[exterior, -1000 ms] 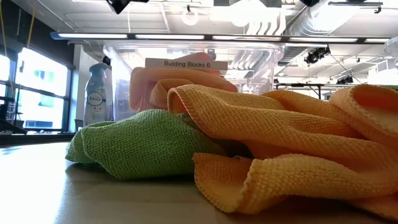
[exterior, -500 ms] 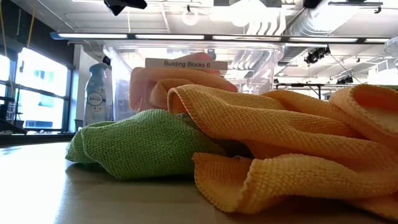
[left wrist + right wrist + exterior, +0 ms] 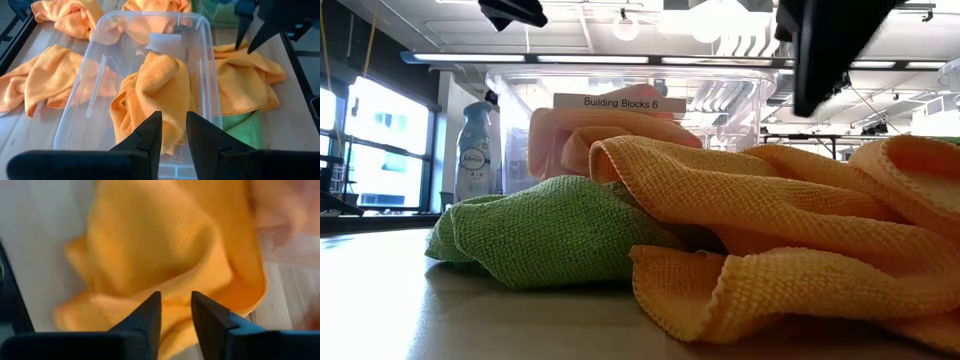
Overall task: Sort microfiber towel by color & place in baskets
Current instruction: Put the orange towel into the top transparent bin
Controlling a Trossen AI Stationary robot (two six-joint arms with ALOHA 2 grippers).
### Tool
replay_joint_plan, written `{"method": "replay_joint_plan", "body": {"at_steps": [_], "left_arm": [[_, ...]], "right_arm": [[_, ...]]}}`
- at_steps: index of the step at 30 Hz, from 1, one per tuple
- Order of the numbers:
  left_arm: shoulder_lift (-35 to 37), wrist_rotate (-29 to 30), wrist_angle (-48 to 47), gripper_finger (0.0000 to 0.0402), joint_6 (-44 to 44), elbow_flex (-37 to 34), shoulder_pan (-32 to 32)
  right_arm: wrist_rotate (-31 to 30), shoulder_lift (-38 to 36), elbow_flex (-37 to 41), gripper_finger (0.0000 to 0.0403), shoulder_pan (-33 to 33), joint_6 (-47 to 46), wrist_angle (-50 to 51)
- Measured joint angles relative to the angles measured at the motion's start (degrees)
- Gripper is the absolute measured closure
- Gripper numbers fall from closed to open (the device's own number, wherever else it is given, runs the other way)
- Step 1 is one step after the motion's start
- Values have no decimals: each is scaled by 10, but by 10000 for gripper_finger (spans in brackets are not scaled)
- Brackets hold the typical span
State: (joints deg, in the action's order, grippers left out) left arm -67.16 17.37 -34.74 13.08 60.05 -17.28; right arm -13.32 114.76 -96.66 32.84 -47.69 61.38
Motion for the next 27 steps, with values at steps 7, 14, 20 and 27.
{"method": "replay_joint_plan", "body": {"at_steps": [7, 14, 20, 27], "left_arm": [[0, 0, -18, 326, 3, 0, 0], [0, -1, -18, 326, 4, 0, 0], [0, -2, -20, 326, 17, 0, 0], [0, -3, -20, 326, 17, 0, 0]], "right_arm": [[-12, 6, 0, 231, -3, -97, -8], [-6, 35, 0, 210, -6, -155, -9], [13, 50, 1, 230, -5, -167, -13], [17, 50, 1, 383, 2, -156, -10]]}}
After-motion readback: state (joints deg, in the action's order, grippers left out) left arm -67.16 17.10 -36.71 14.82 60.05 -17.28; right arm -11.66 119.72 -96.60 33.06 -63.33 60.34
